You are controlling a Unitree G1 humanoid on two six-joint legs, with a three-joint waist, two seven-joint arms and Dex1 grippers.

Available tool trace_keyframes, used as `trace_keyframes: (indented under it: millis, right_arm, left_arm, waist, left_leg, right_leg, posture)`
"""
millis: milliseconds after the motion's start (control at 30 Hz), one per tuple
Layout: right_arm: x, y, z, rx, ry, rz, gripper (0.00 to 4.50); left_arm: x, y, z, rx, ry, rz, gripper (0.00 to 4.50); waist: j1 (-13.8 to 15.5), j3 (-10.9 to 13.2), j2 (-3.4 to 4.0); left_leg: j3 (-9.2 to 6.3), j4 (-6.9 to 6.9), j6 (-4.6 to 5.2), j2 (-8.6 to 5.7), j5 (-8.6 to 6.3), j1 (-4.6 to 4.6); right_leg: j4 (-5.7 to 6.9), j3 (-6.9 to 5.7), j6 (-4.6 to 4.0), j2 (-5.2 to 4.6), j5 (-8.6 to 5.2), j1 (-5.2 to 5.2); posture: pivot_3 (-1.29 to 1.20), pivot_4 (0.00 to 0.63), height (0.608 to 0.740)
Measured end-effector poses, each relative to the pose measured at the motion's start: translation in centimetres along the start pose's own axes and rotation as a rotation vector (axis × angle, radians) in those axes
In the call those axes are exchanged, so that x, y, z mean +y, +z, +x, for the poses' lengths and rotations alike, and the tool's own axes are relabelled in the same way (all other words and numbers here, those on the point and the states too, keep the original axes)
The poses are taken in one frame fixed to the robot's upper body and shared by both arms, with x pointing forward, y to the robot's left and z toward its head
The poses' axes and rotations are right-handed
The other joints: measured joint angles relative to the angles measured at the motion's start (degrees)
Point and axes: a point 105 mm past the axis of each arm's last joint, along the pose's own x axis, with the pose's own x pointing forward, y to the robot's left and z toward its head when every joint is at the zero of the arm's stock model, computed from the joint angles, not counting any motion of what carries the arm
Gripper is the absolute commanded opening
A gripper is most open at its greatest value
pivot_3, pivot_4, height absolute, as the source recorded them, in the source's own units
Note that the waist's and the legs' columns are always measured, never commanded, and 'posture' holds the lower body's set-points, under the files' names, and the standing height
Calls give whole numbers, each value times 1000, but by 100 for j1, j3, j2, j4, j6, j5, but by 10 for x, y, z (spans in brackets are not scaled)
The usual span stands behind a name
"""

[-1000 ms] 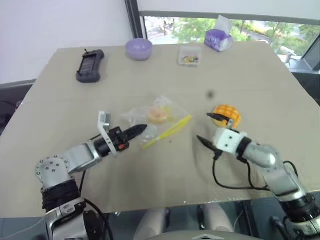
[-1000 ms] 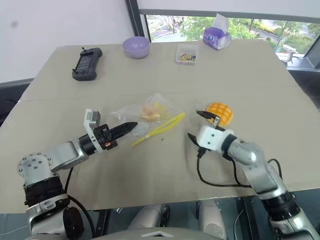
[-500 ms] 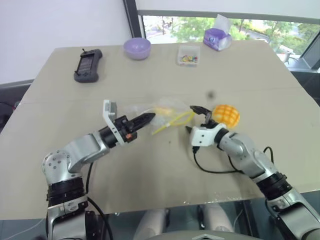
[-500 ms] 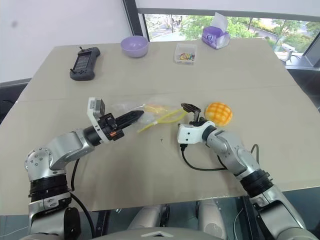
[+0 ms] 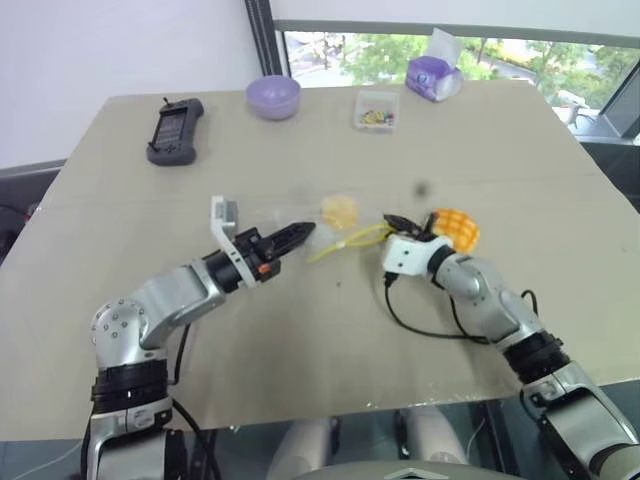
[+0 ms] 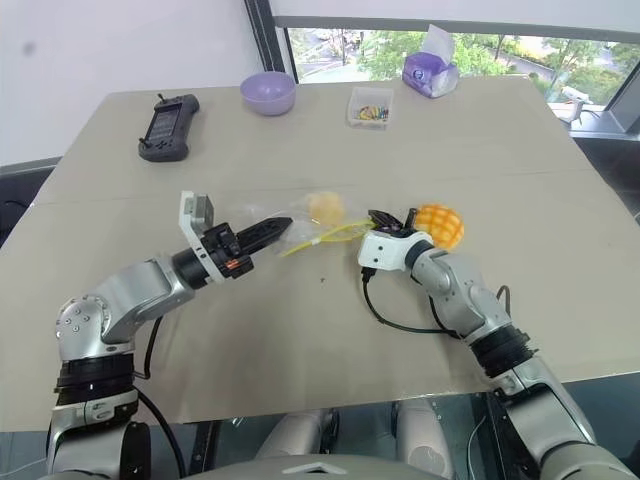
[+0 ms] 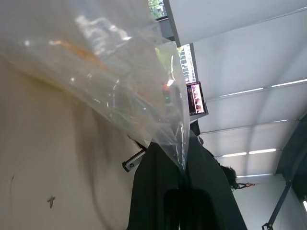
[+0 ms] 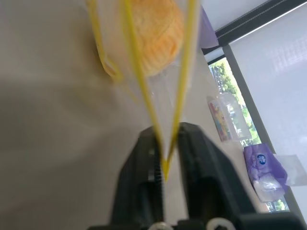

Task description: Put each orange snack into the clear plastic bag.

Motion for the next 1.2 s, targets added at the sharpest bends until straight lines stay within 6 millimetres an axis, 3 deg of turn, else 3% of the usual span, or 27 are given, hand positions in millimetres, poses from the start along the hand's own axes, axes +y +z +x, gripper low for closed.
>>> trace_keyframes:
  millis: [267,367,467,600,633,700,767,900,1200]
  right_arm:
    - [1,0,-6,9,11,-1,176]
    - [-5,0,-9,16,8,-13,0]
    - [-12,-3,-12,37,-2,-14,0]
    - [-16,-9,-14,68,5,15,0]
    - [-16,-9,-13,69,8,21,0]
    - [-18,-8,-11,71,22,33,0]
    - [-22,-8,-9,84,45,37,0]
    - [-29,-7,-5,91,80,39,0]
    - [-35,0,0,90,126,71,0]
  left_arm:
    - [2,-4,-2,70,30,70,0]
    - [13,-2,-4,106,116,222,765]
    - [20,0,-8,159,203,444,2073]
    - [28,10,-15,170,320,900,4016]
    - [29,11,-16,178,325,969,4208]
    - [26,14,-21,197,324,1155,4208]
    - [9,11,-22,229,207,1267,4208]
    - [-6,0,-23,306,88,1350,4208]
    - [-26,-6,-11,323,44,1445,4208]
  waist:
    - [-43,0,0]
    - [-87,0,1]
    - [-107,1,2]
    - [-111,5,9]
    - [-109,5,10]
    - [-117,7,9]
    - [-105,8,9]
    - [-97,8,9]
    - [-108,10,6]
  left_leg:
    - [1,0,0,-1,0,0]
    - [2,-3,0,-1,0,-1]
    - [6,-9,0,0,0,-1]
    - [21,-23,0,6,0,-1]
    - [22,-24,0,6,0,-2]
    - [28,-24,0,7,0,-14]
    - [27,-24,1,8,-1,-17]
    - [25,-23,3,7,-1,-18]
    - [22,-21,3,7,-2,-21]
  right_leg:
    - [0,1,0,0,0,0]
    - [0,1,0,3,0,-1]
    - [-3,6,0,2,0,-4]
    - [-11,18,-1,3,0,-13]
    - [-11,18,-1,3,-1,-15]
    - [-10,24,-2,3,0,-27]
    - [-12,23,-2,1,0,-28]
    - [-13,21,-1,0,0,-27]
    - [-9,20,-1,1,0,-28]
  posture:
    - [0,150,740]
    - [0,150,740]
    - [0,150,740]
    - [0,150,740]
    - [0,150,740]
    - [0,150,740]
    - [0,150,740]
    - [0,150,740]
    - [0,150,740]
